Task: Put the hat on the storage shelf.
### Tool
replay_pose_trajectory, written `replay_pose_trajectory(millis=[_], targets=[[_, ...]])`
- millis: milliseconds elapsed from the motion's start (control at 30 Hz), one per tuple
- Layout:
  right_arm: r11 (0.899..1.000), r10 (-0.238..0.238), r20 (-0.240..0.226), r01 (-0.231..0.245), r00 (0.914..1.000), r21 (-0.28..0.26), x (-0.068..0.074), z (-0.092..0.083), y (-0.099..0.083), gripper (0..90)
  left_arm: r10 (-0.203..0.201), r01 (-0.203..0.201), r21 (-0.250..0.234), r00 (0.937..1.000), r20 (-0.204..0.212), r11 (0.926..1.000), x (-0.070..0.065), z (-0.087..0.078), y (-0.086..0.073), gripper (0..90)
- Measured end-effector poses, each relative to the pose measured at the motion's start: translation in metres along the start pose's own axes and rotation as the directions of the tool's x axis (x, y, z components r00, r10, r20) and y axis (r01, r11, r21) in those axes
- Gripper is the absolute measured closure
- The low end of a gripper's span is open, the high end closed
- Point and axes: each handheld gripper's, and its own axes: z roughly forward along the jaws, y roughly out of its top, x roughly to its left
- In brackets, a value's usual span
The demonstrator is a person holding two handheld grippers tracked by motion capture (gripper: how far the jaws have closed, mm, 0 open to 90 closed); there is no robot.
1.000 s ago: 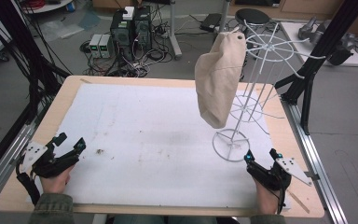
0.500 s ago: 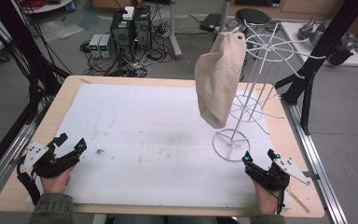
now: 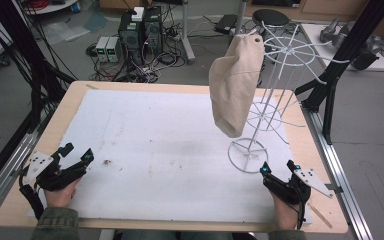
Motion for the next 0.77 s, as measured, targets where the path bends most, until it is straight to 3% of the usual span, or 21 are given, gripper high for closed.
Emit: replay_pose_trajectory(millis=[767], targets=[[1.000,0.011,-0.005,-0.011,0.9999,0.006,-0.0007,0.0004,-0.0006,10.5,0.001,-0.001,0.007,1.0000,0.002,1.0000,-0.0004,0.0010,-0.0010,24.0]])
